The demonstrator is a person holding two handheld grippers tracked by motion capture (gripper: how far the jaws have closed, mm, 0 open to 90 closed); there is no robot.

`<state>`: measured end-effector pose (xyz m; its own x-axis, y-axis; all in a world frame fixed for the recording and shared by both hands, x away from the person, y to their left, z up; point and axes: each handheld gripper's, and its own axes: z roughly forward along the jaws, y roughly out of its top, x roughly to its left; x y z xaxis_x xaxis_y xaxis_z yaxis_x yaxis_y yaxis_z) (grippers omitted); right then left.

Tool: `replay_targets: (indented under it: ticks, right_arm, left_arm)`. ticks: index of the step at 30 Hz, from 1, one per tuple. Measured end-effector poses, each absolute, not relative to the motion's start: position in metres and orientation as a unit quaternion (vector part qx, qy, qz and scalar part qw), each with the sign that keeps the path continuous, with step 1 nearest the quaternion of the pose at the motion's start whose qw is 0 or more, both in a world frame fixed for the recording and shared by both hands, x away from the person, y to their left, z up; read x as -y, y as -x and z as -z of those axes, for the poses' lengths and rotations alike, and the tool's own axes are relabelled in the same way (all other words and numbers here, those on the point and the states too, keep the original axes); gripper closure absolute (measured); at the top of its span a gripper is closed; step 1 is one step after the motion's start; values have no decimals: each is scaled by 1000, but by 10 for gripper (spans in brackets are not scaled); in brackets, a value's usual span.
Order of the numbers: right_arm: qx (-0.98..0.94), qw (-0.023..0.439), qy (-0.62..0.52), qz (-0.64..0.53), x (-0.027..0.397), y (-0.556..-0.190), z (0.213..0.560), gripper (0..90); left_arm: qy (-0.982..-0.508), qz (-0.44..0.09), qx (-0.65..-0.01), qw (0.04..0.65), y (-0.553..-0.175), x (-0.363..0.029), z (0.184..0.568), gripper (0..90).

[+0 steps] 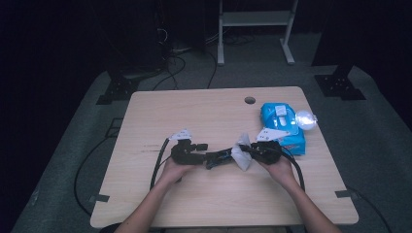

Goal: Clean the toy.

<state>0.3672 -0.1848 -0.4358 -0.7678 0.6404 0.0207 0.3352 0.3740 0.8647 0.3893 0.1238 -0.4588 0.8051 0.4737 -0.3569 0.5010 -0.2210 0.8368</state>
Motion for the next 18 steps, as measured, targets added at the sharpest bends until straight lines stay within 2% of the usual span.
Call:
replay_targets:
  ticks: [3,9,12,18]
  right_arm:
    - [-811,152,-302,-477,189,-361,437,849]
    - [-816,145,-298,-474,193,-355,438,848]
    - [-824,139,-294,-464,192,-352,440,846]
    - [-825,133,-292,-466,192,-352,441,842]
  left_arm:
    - [-786,25,-306,537,-388,-122,460,324]
    - [-806,29,-281,521,-383,-116,458,331]
    - [-828,2,-263,494,-378,-111,460,356]
    - [-836,-9,-253,487,-377,-110,460,360]
